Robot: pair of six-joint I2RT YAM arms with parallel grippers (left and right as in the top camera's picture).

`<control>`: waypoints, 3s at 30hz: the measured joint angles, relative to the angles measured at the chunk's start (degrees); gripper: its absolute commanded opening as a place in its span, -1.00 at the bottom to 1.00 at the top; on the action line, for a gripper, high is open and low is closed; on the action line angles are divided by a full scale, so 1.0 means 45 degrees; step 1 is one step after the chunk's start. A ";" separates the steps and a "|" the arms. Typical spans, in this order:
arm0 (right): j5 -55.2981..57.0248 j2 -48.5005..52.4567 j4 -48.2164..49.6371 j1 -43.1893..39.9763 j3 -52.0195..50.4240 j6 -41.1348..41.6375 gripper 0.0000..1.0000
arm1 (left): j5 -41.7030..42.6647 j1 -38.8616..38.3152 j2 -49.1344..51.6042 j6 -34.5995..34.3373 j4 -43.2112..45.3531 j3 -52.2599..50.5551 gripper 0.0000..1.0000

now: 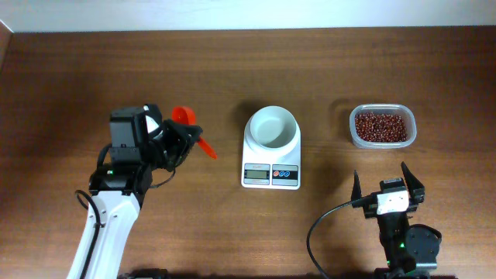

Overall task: Scoop item into bowl and weigh 50g on scale
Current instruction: 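Lift the orange scoop with the left gripper toward the scale, then move the right gripper to the scoop handle beside the left gripper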

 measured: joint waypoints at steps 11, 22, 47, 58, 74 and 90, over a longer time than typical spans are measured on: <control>-0.0005 0.0000 0.0000 0.0000 0.0000 0.0000 0.98 | 0.0709 0.0000 -0.0010 -0.0155 -0.1190 0.0000 -1.00; 0.0000 0.0000 0.0000 0.0000 0.0000 -0.0005 0.97 | 0.0690 0.0000 -0.0010 -0.0884 -0.2025 0.0024 -1.00; -0.3177 0.2953 -0.4284 0.0015 0.7451 0.6251 0.98 | 0.1996 0.0000 -0.0010 -0.2735 -0.1117 0.0024 -1.00; -0.5304 0.9170 -1.0360 0.0015 1.4921 0.6620 0.99 | 0.2676 0.0000 -0.0010 -0.3876 -0.1175 0.0034 -1.00; -0.6883 1.4265 -1.0836 0.2030 1.4921 0.7786 0.64 | 0.2725 0.0000 -0.0010 -0.4337 -0.1209 0.0034 -1.00; -0.3162 1.8204 -0.4940 0.9102 1.4921 1.0851 0.39 | 0.1549 -0.1030 -0.0010 -0.7067 -0.1205 0.0034 -1.00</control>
